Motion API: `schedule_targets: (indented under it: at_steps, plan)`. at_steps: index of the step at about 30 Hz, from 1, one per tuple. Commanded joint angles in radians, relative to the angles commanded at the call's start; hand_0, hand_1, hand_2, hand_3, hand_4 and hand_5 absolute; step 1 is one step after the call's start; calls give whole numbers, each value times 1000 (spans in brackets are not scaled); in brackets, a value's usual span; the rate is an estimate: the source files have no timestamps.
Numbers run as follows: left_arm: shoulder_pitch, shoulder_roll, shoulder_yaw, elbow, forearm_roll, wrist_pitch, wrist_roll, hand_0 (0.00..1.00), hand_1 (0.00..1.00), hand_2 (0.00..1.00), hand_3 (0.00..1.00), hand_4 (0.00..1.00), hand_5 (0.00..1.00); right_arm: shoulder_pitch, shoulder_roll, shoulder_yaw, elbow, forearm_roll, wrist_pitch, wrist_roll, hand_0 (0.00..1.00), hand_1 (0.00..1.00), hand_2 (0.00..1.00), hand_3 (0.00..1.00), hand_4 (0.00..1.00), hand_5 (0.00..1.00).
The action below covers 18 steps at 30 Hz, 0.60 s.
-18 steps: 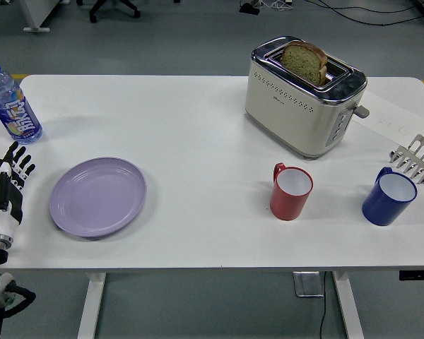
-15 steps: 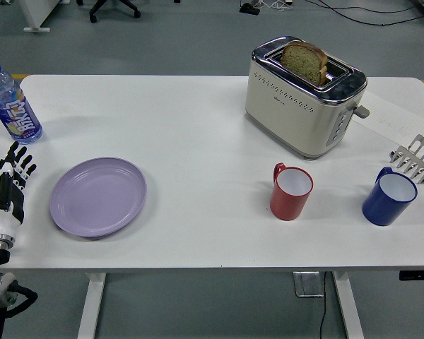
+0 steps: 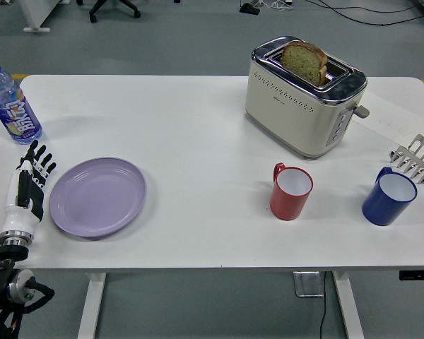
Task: Push plate across desktop
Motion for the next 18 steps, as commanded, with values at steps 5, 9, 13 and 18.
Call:
schedule_targets:
  at_steps: [5,9,13,18]
  plan:
    - [-8,-20,-6,8,1,0,3,897,941,994,998,507,998,0,-1,-2,0,1,0,1,613,554,656,641,165,382]
    - [-12,-25,15,20,-3,0,3,897,941,994,998,507,998,-1,-1,-3,0,1,0,1,613,554,656,641,165,382]
    - [-16,-29,40,24,-7,3,-1,896,939,992,998,510,998,0,-1,-5,0,2,1,2,614,554,656,641,165,383]
    - [-21,-32,52,27,-14,7,-6,895,939,991,998,512,998,1,-1,-5,0,1,1,2,613,554,656,641,164,381]
